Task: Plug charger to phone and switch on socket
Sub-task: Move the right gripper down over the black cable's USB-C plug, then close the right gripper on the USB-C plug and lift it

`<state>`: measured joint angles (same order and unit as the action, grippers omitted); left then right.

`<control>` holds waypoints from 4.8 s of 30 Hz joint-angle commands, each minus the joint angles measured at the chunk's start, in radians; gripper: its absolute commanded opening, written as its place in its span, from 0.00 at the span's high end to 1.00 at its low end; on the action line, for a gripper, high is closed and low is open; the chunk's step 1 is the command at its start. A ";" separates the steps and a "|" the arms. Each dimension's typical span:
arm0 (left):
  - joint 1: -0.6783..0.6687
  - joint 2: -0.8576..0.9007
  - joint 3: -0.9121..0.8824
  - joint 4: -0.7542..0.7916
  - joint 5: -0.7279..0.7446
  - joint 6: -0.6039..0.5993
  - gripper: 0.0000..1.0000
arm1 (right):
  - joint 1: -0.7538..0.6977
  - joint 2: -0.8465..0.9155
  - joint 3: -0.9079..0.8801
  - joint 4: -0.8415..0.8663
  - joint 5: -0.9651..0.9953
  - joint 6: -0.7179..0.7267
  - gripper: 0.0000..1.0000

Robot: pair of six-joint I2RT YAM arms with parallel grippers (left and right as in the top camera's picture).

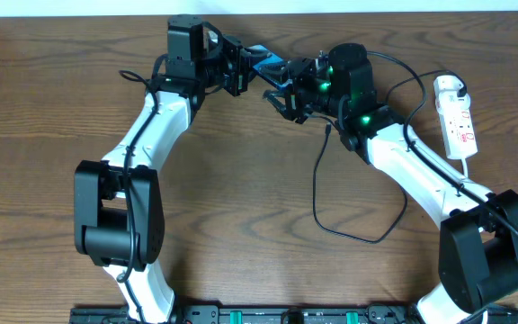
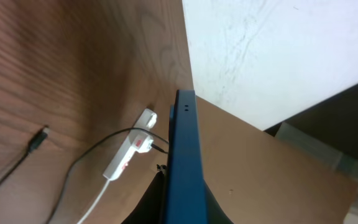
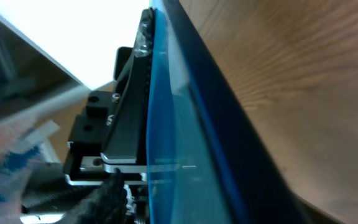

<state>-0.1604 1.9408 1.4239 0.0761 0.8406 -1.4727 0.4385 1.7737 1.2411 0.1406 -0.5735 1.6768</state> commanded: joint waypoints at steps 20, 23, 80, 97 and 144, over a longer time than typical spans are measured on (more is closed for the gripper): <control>0.179 -0.019 0.018 0.008 0.523 0.666 0.93 | -0.134 -0.004 0.006 -0.467 0.164 -1.057 0.21; 0.168 -0.019 0.016 0.008 0.548 0.711 0.93 | -0.125 -0.004 0.006 -0.492 0.159 -1.059 0.24; 0.234 -0.018 -0.021 -0.049 0.502 0.644 0.93 | -0.083 0.414 0.446 -1.102 0.451 -1.071 0.62; 0.234 -0.018 -0.021 -0.049 0.502 0.644 0.93 | -0.069 0.518 0.444 -1.101 0.451 -1.064 0.68; 0.234 -0.018 -0.021 -0.035 0.462 0.563 0.93 | -0.041 0.027 0.445 -1.065 0.106 -1.575 0.99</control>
<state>0.0719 1.9411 1.4010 0.0265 1.3159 -0.8593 0.3557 1.7962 1.6875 -0.9302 -0.3885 0.1165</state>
